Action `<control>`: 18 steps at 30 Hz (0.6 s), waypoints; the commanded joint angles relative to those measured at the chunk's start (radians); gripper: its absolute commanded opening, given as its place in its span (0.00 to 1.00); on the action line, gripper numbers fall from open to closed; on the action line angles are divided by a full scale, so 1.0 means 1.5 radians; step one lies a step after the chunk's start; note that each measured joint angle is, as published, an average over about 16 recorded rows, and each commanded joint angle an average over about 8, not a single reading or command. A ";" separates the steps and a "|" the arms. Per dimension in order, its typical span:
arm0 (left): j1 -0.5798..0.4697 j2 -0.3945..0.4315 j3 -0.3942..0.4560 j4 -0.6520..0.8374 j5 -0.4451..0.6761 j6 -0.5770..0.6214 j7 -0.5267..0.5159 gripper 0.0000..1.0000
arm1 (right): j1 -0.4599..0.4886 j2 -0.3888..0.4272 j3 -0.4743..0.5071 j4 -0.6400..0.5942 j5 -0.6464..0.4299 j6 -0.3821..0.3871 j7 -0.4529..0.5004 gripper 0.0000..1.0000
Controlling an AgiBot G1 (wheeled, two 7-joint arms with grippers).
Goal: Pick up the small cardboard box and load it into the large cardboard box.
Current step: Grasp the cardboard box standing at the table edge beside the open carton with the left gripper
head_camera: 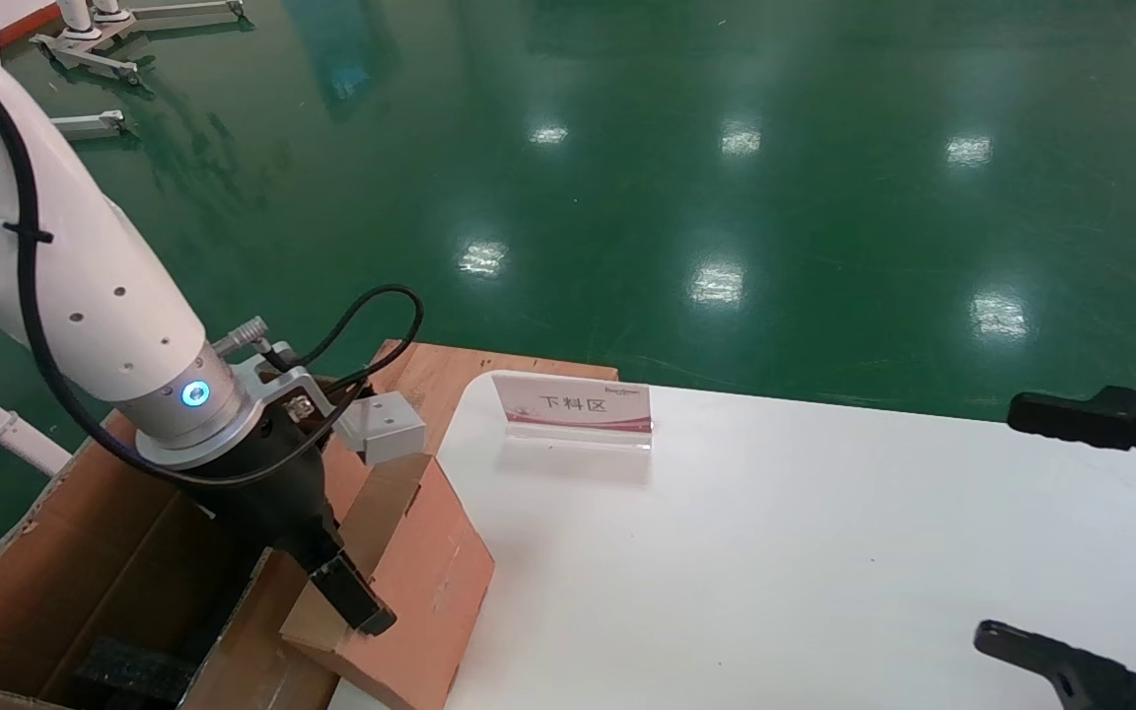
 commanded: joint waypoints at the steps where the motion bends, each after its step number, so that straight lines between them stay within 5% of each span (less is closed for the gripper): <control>1: 0.000 0.000 0.000 0.000 0.000 0.001 0.000 0.00 | 0.000 0.000 0.000 0.000 0.000 0.000 0.000 0.00; 18: -0.002 0.001 -0.001 0.000 -0.001 0.004 0.000 0.00 | 0.000 0.000 0.000 0.000 0.000 0.000 0.000 0.00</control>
